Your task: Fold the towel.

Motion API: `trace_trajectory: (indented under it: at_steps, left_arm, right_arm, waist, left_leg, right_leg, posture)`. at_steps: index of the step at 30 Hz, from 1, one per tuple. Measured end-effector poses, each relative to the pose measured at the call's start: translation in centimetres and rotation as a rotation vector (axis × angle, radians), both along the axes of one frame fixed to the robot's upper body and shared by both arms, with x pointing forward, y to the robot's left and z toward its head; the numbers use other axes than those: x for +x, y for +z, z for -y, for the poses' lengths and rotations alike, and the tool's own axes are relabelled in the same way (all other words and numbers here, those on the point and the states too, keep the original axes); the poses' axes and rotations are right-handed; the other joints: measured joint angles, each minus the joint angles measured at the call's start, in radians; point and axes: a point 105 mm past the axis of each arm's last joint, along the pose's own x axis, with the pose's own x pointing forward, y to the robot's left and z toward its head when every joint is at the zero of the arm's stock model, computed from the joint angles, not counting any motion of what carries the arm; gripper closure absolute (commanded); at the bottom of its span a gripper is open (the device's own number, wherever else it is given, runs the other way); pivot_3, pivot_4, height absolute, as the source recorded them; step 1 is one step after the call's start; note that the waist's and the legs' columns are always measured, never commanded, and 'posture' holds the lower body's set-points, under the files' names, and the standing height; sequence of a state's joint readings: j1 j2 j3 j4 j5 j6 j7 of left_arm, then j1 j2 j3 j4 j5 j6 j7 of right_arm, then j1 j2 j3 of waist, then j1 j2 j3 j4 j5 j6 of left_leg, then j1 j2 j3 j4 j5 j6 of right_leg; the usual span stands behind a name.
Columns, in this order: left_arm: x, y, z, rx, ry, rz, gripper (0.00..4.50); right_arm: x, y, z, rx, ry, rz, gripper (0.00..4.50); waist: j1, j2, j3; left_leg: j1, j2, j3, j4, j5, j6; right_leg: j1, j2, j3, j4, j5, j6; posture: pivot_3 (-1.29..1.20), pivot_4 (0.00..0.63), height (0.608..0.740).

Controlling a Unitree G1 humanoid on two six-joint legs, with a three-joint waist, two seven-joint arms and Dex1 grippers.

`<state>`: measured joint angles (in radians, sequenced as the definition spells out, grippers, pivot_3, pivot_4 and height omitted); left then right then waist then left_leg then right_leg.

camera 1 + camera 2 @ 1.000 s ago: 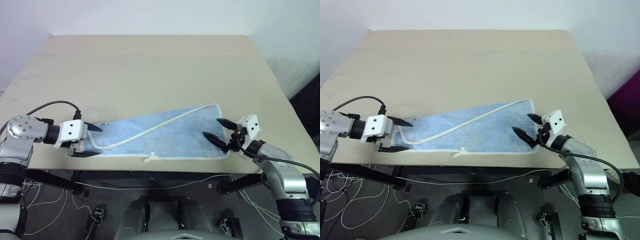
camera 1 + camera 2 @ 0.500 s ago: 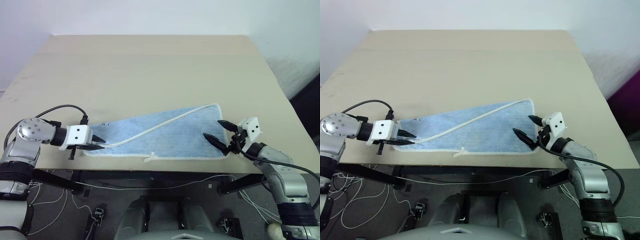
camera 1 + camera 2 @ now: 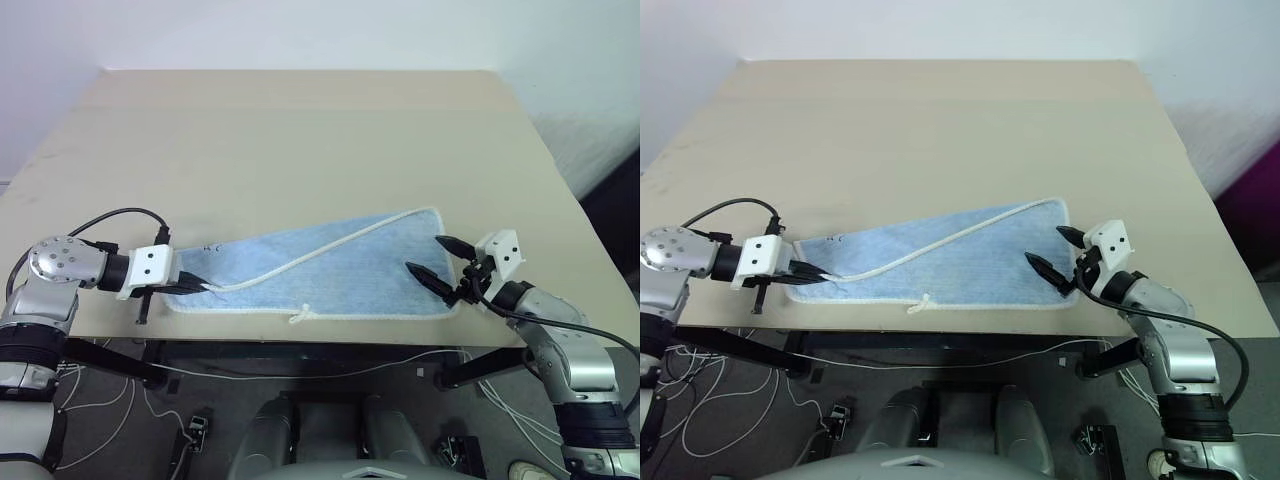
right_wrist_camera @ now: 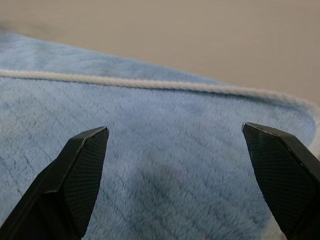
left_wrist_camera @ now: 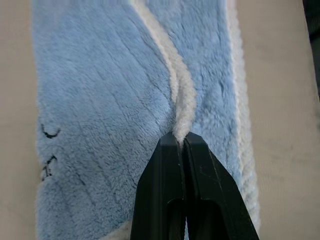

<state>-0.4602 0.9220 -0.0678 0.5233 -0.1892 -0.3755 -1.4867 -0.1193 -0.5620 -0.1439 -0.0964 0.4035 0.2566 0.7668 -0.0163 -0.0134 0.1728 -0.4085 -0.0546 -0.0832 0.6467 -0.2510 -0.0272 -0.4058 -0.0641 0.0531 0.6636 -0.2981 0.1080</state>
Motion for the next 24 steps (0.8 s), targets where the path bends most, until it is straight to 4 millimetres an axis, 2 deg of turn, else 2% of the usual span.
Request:
trace_trajectory:
  at_steps: [5,8,13,16,24]
  left_arm:
    - [0.1,1.2,0.2,-0.108,0.073,0.004,4.47]
    - [0.2,2.0,0.1,-0.164,0.125,0.027,4.47]
    - [-0.7,1.4,0.0,-0.190,0.174,0.012,4.47]
    - [-1.2,1.3,-0.2,-0.193,0.196,0.010,4.47]
    - [-1.5,1.6,-0.4,-0.181,0.227,0.028,4.47]
  right_arm:
    - [2.2,2.7,0.6,-0.168,0.012,0.099,0.00]
    - [4.2,3.4,1.3,-0.265,0.011,0.124,0.00]
    - [7.1,3.5,2.9,-0.475,0.012,0.136,0.00]
    - [8.1,3.2,3.1,-0.554,0.060,0.126,0.00]
    - [10.2,1.8,3.4,-0.615,0.077,0.070,0.00]
  waist:
    - [-0.003,0.000,0.000]
    - [-0.004,0.000,0.000]
    - [-0.005,0.001,0.001]
    - [-0.005,0.001,0.001]
    - [-0.007,0.002,0.001]
  left_leg:
    - [0.000,0.000,0.000,0.000,0.000,0.000]
    - [0.000,0.000,0.001,0.000,0.000,0.000]
    - [0.000,0.000,0.001,0.000,0.000,0.000]
    - [0.000,0.000,0.001,0.000,0.000,0.000]
    - [0.000,0.000,0.001,-0.001,0.000,0.000]
  right_leg:
    - [0.000,0.000,0.000,0.001,0.000,0.000]
    - [0.000,0.000,0.000,0.001,0.000,0.000]
    - [-0.001,0.000,0.001,0.001,0.000,0.000]
    - [-0.001,0.000,0.001,0.001,0.000,0.000]
    - [-0.002,0.000,0.001,0.001,0.000,0.000]
  posture:
    - [0.00,0.150,0.740]
    - [0.00,0.150,0.740]
    - [0.00,0.150,0.740]
    - [0.00,0.150,0.740]
    - [0.00,0.150,0.740]
